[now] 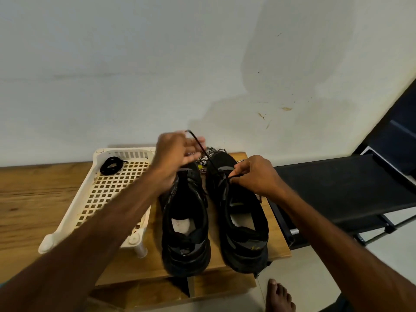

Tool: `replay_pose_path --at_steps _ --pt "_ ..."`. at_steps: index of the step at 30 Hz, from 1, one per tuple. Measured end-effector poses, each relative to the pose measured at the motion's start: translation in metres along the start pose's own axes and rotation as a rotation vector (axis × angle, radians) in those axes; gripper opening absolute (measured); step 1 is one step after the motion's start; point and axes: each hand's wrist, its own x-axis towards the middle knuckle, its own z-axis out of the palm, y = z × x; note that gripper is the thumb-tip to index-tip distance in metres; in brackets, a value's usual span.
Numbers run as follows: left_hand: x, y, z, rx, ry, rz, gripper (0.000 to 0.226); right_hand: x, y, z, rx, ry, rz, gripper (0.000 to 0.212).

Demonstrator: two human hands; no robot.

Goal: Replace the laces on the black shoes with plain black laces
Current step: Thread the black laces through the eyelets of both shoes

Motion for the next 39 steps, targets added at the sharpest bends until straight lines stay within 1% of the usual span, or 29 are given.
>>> replay_pose_path --at_steps 2,3,4,5,6,7,8,9,10,11,13,15,17,18,19,21,24,25,26,27,28,30,31,32,33,34,36,37,39 --pt "0.004 0.019 -0.014 -0.344 0.009 -0.021 0.019 -0.002 -0.001 -0.007 -0.008 0.005 -0.049 0.004" --pt "0.004 0.023 -0.019 -0.414 0.009 -0.036 0.018 -0.003 -0.001 -0.011 0.0 0.008 -0.071 0.004" --pt "0.004 0.023 -0.02 -0.374 -0.001 -0.041 0.017 -0.004 -0.001 -0.015 0.003 0.016 -0.092 0.006" --pt "0.003 0.02 -0.018 -0.224 -0.031 -0.024 0.017 -0.005 0.0 -0.018 -0.001 0.037 -0.113 0.007" --pt "0.0 0.014 -0.013 0.023 -0.08 0.024 0.014 -0.006 0.001 -0.021 -0.008 0.075 -0.128 0.006" --pt "-0.004 0.006 -0.009 0.331 -0.141 0.104 0.007 -0.007 0.001 -0.023 -0.01 0.12 -0.137 0.004" --pt "-0.008 -0.004 -0.004 0.649 -0.225 0.195 0.007 -0.007 0.002 -0.025 -0.011 0.16 -0.142 0.004" --pt "-0.012 -0.015 0.0 0.957 -0.31 0.284 0.018 -0.009 0.002 -0.026 -0.018 0.182 -0.147 0.006" --pt "-0.017 -0.027 0.004 1.206 -0.358 0.367 0.027 -0.01 0.002 -0.026 -0.03 0.181 -0.151 0.008" --pt "-0.022 -0.034 0.008 1.362 -0.343 0.448 0.031 -0.011 0.002 -0.026 -0.043 0.159 -0.154 0.008" --pt "-0.025 -0.038 0.011 1.414 -0.282 0.555 0.026 -0.015 0.003 -0.024 -0.084 0.08 -0.149 0.009" --pt "-0.023 -0.034 0.009 1.354 -0.26 0.568 0.016 -0.016 0.005 -0.022 -0.13 0.023 -0.131 0.011" --pt "-0.019 -0.024 0.005 1.264 -0.211 0.555 0.012 -0.016 0.006 -0.021 -0.132 -0.002 -0.098 0.018" --pt "-0.017 -0.018 0.002 1.18 -0.194 0.536 0.011 -0.015 0.007 -0.022 -0.127 -0.01 -0.078 0.025" --pt "-0.015 -0.013 0.0 1.04 -0.186 0.501 0.011 -0.015 0.007 -0.022 -0.126 -0.017 -0.056 0.033" --pt "-0.01 -0.001 -0.003 0.572 -0.173 0.326 0.015 -0.014 0.007 -0.022 -0.122 -0.037 -0.01 0.049" --pt "-0.006 0.018 -0.007 -0.28 -0.152 -0.01 0.016 -0.014 0.006 -0.021 -0.098 -0.038 0.04 0.062" --pt "-0.006 0.02 -0.008 -0.435 -0.168 -0.091 0.015 -0.014 0.006 -0.021 -0.093 -0.034 0.052 0.063" --pt "-0.004 0.02 -0.01 -0.436 -0.201 -0.126 0.016 -0.014 0.006 -0.021 -0.093 -0.036 0.061 0.063" --pt "-0.004 0.017 -0.01 -0.277 -0.243 -0.104 0.019 -0.014 0.006 -0.021 -0.094 -0.045 0.068 0.062" --pt "-0.005 0.011 -0.008 0.011 -0.287 -0.016 0.021 -0.013 0.005 -0.02 -0.085 -0.056 0.076 0.059" --pt "-0.01 -0.006 -0.003 0.738 -0.347 0.243 0.017 -0.014 0.005 -0.02 -0.027 -0.077 0.096 0.05" --pt "-0.014 -0.017 0.001 1.064 -0.361 0.333 0.022 -0.014 0.005 -0.019 -0.001 -0.082 0.103 0.044" --pt "-0.019 -0.026 0.006 1.316 -0.356 0.389 0.025 -0.014 0.005 -0.019 0.011 -0.081 0.105 0.039" --pt "-0.021 -0.031 0.01 1.464 -0.324 0.447 0.025 -0.013 0.006 -0.018 0.015 -0.078 0.105 0.036" --pt "-0.022 -0.035 0.013 1.515 -0.301 0.493 0.023 -0.013 0.006 -0.018 0.015 -0.076 0.103 0.034" --pt "-0.021 -0.032 0.014 1.465 -0.29 0.502 0.023 -0.013 0.006 -0.018 0.017 -0.074 0.098 0.028" --pt "-0.019 -0.028 0.013 1.38 -0.301 0.468 0.021 -0.014 0.006 -0.018 0.019 -0.075 0.094 0.025" --pt "-0.015 -0.015 0.008 1.122 -0.323 0.407 0.012 -0.015 0.005 -0.018 0.027 -0.079 0.097 0.026"
